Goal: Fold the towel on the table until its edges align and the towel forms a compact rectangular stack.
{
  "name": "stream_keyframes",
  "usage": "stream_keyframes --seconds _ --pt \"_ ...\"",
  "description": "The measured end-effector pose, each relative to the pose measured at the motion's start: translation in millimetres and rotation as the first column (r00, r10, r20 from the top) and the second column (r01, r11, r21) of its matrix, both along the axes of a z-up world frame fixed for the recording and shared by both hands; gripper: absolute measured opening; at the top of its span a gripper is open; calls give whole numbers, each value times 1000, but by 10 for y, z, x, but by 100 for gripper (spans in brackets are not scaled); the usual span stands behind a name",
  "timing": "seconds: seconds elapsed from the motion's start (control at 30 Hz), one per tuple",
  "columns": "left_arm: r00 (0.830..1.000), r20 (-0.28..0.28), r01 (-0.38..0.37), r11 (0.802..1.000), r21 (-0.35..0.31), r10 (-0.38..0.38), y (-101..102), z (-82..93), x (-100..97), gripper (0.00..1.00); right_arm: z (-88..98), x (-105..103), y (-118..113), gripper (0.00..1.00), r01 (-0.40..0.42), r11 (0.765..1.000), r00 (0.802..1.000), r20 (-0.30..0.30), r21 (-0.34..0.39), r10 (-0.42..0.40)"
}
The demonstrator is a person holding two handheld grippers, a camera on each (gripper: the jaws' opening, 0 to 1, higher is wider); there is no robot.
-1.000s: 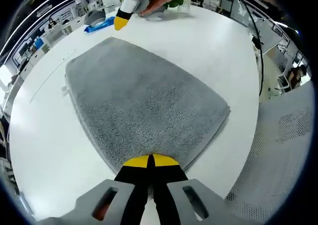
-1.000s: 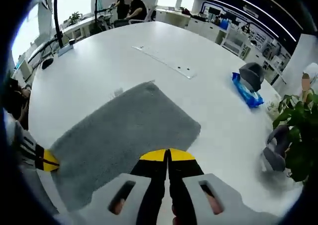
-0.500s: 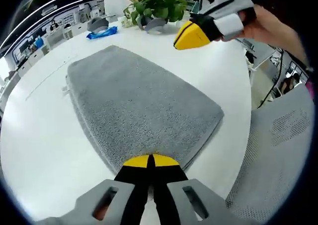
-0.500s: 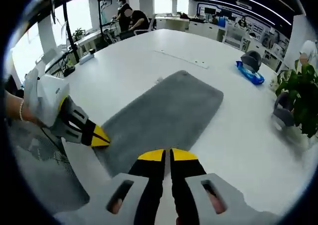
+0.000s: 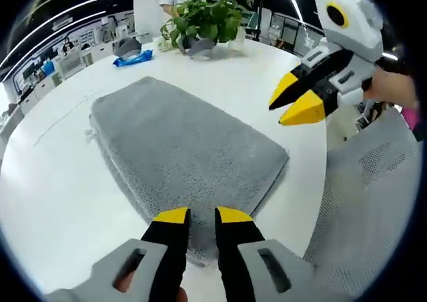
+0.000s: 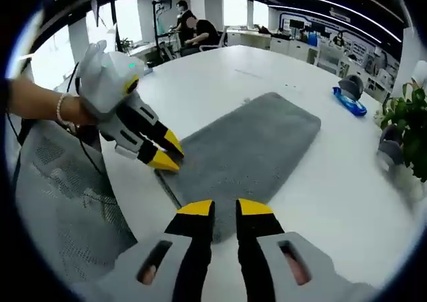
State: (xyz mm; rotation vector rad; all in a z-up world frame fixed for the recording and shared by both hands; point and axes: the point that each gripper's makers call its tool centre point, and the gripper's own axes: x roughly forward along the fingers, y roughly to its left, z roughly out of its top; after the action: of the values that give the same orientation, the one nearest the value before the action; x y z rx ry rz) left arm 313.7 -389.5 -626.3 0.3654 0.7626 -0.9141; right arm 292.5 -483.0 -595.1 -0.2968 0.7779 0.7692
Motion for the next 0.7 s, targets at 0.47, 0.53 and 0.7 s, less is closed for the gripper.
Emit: stream_keyframes --seconds 0.47,0.53,0.7 --pt "986 -6 169 985 -16 -170 10 -72 -321 31 -475 -268 53 19 -194 966 980 -81 -168 183" --pt "985 -62 163 987 -2 -163 30 -144 -375 29 -517 -266 -3 19 -216 951 976 -89 -221 201" --pt "982 -22 189 980 66 -188 66 -254 -371 30 -594 -287 -29 21 -257 929 966 -94 -266 240"
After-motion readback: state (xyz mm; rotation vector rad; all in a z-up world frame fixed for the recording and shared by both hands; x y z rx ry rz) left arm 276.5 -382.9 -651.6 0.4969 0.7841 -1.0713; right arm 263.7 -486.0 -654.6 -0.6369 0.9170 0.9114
